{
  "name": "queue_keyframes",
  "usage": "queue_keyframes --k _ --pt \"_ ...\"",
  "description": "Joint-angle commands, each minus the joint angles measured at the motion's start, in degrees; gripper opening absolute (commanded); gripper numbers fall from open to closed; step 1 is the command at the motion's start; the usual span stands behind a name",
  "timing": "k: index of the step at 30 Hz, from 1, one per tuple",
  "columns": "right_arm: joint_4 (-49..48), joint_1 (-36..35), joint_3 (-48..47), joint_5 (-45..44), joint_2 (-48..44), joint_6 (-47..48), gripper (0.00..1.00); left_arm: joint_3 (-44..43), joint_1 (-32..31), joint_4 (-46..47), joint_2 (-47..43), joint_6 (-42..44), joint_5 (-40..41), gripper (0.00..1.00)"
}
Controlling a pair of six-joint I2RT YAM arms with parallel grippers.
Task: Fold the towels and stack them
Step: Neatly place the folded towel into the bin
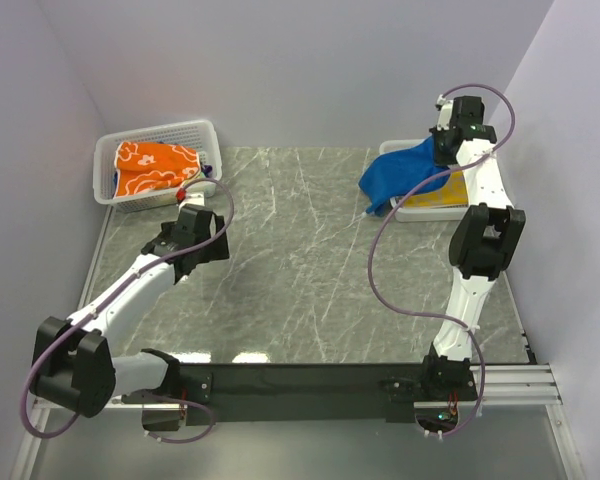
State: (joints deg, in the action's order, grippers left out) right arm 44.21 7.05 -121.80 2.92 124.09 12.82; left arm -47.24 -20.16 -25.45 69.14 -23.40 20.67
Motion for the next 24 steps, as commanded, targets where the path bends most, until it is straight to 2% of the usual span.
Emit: queue_keyframes --k 1,7,24 --pt "-3.2 1.4 -2.9 -2.8 0.2 2.7 0.00 -0.5 0.3 1.7 1.3 0.5 1.3 0.98" --pt "-4.6 2.8 -2.7 -6.8 0.2 5.5 0.00 -0.4 0.3 2.2 2.1 0.5 1.2 0.98" --pt "-6.6 4.0 -0.4 -8.0 0.1 7.8 0.00 -0.3 0.3 2.4 2.5 0.8 0.9 0.98"
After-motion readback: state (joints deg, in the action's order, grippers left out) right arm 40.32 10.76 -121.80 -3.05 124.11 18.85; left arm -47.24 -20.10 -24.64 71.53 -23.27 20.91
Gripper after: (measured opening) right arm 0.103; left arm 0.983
